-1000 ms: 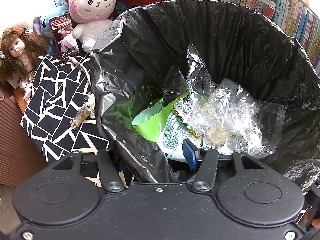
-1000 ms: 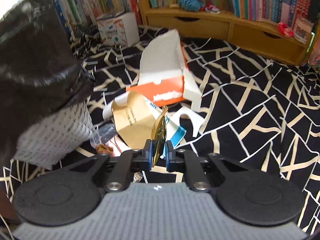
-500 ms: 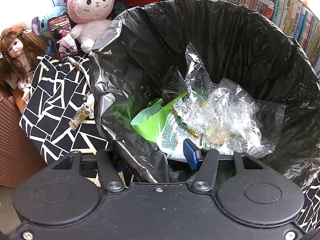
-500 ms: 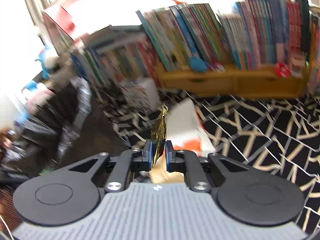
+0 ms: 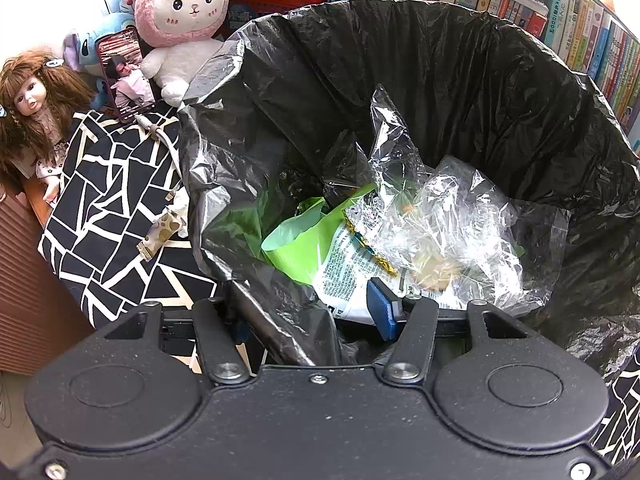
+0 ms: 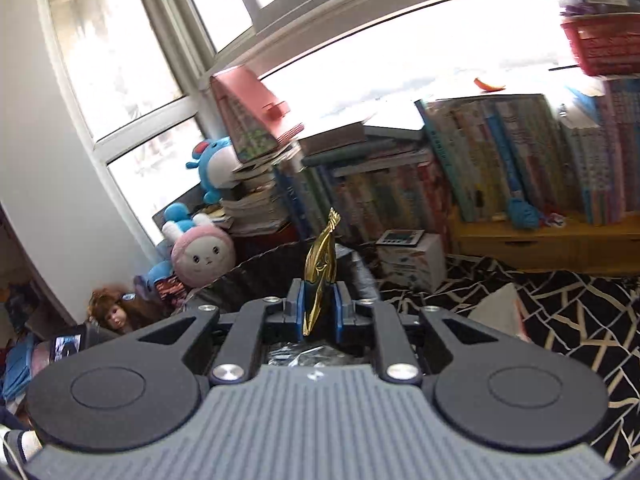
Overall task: Collect trash
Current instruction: 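Carry the gold wrapper over the trash bin and release it, then move the right gripper back to the clear snack wrapper on the cloth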
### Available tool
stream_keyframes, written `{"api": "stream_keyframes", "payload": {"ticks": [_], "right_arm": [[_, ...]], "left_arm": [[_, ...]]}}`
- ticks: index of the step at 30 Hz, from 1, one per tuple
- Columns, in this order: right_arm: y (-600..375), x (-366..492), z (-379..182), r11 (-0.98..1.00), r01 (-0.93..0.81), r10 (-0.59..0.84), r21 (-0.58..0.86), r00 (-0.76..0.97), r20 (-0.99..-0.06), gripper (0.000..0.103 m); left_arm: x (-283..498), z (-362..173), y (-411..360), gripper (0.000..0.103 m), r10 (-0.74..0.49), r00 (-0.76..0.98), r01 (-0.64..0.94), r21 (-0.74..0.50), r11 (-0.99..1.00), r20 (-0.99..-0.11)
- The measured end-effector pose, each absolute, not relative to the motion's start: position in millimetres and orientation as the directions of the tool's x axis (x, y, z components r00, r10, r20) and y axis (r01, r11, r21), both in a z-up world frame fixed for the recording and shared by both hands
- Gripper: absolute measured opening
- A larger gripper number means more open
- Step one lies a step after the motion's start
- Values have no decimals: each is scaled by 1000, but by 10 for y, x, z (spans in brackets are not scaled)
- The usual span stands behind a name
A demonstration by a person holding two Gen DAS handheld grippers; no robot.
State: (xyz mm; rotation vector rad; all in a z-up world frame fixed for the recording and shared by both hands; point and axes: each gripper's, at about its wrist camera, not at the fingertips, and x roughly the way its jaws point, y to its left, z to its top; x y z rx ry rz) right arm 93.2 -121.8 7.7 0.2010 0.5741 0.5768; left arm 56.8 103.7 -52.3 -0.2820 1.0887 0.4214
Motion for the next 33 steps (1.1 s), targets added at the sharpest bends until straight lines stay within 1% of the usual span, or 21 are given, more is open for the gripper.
{"api": "stream_keyframes", "payload": {"ticks": [6,7,8,9,10,11,13,18,21,28,33], "right_arm": [[-870,857,-79,796,-508,604,330,627,-491,22],[-824,851,-100,795,-515,604,321,622,-499,24],[-783,845,-115,795,-520,603,313,617,-506,36],[-763,820,-130,795,-524,602,306,614,-511,44],[-737,816,-134,793,-528,603,303,612,-512,49],[-730,813,-131,790,-532,606,303,608,-512,57],[-728,794,-120,786,-540,611,300,606,-510,63],[-727,768,-96,792,-542,602,281,614,-511,65],[-749,760,-96,801,-533,589,272,625,-511,67],[-884,734,-93,844,-483,531,233,689,-493,83],[-1032,767,-151,875,-432,481,221,714,-509,88]], "left_arm": [[570,-525,1036,54,191,397,-463,-16,886,-898],[572,-526,1036,54,191,398,-462,-17,887,-897],[570,-525,1037,54,191,398,-462,-17,887,-898],[571,-525,1036,54,190,397,-462,-17,887,-898],[570,-525,1036,54,190,397,-462,-17,887,-898],[574,-527,1035,54,190,398,-462,-17,887,-898],[579,-529,1031,54,189,399,-461,-18,887,-897],[574,-530,1031,54,189,400,-461,-19,887,-897],[578,-530,1028,54,188,401,-460,-20,888,-897],[576,-530,1030,54,188,401,-460,-20,888,-897],[575,-529,1031,54,188,401,-460,-20,888,-897]]}}
